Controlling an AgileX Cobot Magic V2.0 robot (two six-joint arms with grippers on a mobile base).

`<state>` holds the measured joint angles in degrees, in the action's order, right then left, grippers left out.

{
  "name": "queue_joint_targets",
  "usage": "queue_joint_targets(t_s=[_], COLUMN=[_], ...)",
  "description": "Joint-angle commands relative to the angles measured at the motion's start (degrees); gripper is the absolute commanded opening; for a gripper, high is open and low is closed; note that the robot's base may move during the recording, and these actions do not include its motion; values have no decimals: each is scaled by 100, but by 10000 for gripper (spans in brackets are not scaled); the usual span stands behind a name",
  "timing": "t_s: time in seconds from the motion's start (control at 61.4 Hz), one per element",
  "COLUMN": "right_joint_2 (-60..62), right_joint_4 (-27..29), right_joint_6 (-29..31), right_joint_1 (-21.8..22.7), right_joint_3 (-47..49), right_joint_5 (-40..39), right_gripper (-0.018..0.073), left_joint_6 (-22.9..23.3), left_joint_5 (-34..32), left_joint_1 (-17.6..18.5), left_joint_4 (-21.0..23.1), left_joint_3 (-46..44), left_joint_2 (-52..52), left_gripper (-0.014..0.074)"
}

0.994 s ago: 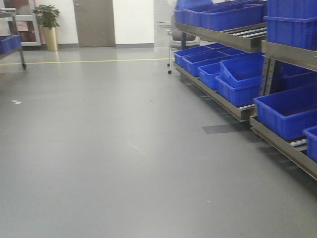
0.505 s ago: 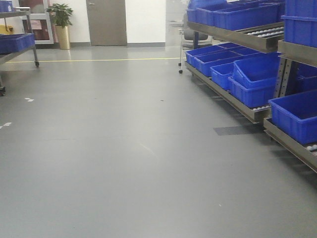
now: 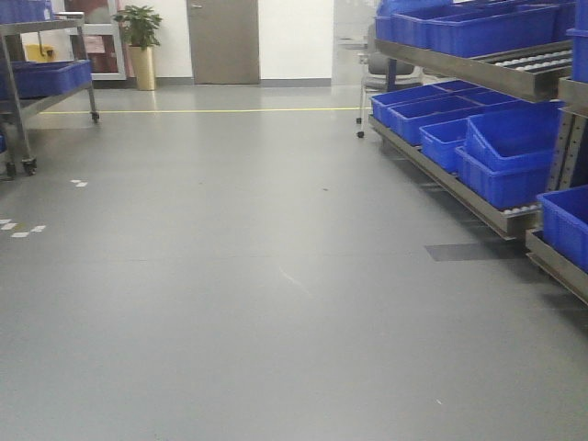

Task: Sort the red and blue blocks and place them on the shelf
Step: 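Drive the base away from the counter carrying both cubes, then turn the base toward the shelf of blue bins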

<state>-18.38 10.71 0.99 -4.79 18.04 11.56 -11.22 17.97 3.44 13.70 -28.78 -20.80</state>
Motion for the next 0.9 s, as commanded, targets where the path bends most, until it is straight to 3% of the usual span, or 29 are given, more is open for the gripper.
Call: queue_joint_targets(t_s=[0.0, 0.88], right_joint_2=[-25, -25], right_joint_4=[17, 17], right_joint_6=[49, 49], right_joint_1=[39, 39], right_joint_3=[162, 162], right_joint_5=[-491, -491], right_gripper=[87, 87], left_joint_6=[8, 8], left_joint_5=[-481, -481], left_joint_1=[-13, -13], left_joint_4=[79, 79], left_joint_3=[-170, -170], left_joint_2=[-40, -40], left_gripper=[122, 122])
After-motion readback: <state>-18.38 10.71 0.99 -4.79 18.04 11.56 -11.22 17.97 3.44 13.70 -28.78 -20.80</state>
